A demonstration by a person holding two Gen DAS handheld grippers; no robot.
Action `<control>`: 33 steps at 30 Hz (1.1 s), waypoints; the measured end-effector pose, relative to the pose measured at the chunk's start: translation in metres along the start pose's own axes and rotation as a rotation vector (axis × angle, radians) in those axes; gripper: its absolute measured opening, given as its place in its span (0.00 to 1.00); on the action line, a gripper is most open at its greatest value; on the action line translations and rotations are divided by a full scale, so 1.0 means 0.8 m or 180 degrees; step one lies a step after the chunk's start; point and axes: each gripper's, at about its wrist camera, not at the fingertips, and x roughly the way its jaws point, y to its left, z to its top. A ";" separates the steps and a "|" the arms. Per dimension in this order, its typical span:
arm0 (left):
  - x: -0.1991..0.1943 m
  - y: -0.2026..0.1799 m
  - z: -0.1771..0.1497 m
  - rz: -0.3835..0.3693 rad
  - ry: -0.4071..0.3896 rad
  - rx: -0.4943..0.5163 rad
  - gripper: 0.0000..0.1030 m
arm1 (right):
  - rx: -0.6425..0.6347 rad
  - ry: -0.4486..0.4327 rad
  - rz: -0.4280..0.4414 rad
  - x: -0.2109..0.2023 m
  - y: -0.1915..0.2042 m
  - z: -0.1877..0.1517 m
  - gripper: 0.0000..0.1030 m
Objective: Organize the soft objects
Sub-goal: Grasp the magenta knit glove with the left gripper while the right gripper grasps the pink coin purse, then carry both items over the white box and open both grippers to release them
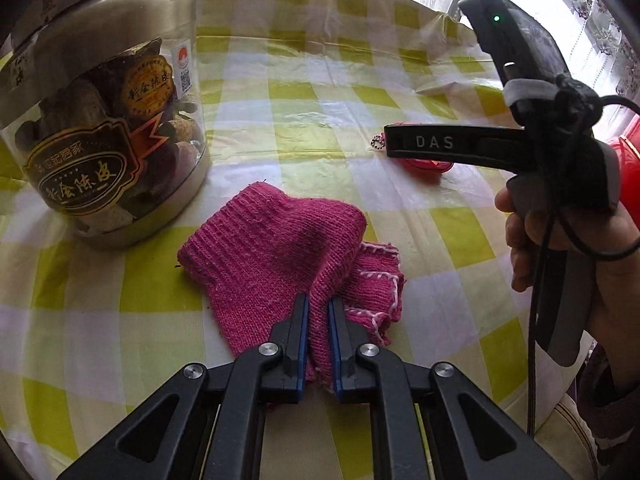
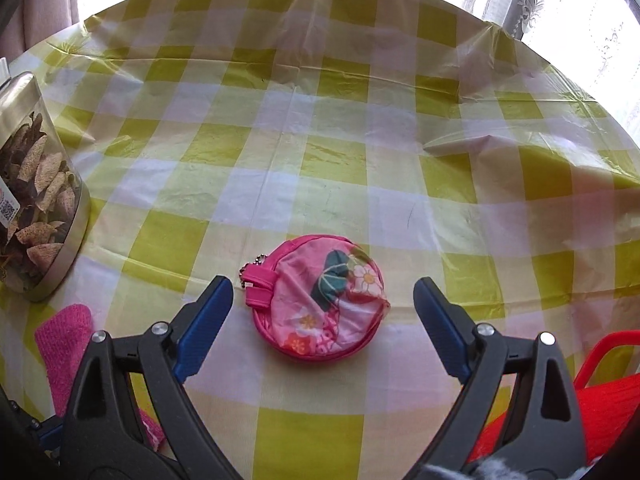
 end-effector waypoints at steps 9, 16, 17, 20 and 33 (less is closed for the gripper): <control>-0.012 0.007 -0.016 -0.0021 -0.0070 -0.0158 0.09 | -0.0053 0.0005 0.0165 -0.001 0.006 -0.024 0.72; -0.029 0.011 -0.025 -0.0012 -0.0154 -0.0256 0.09 | -0.0110 -0.0023 0.0313 -0.033 0.011 -0.067 0.71; -0.032 0.011 -0.027 -0.0008 -0.0173 -0.0270 0.09 | -0.0138 -0.0043 0.0314 -0.041 0.012 -0.075 0.71; -0.044 0.014 -0.034 -0.0007 -0.0235 -0.0322 0.09 | -0.0185 -0.0107 0.0337 -0.072 0.013 -0.095 0.71; -0.096 -0.004 -0.065 -0.0090 -0.0535 -0.0315 0.09 | -0.0202 -0.0343 0.0384 -0.196 -0.001 -0.178 0.71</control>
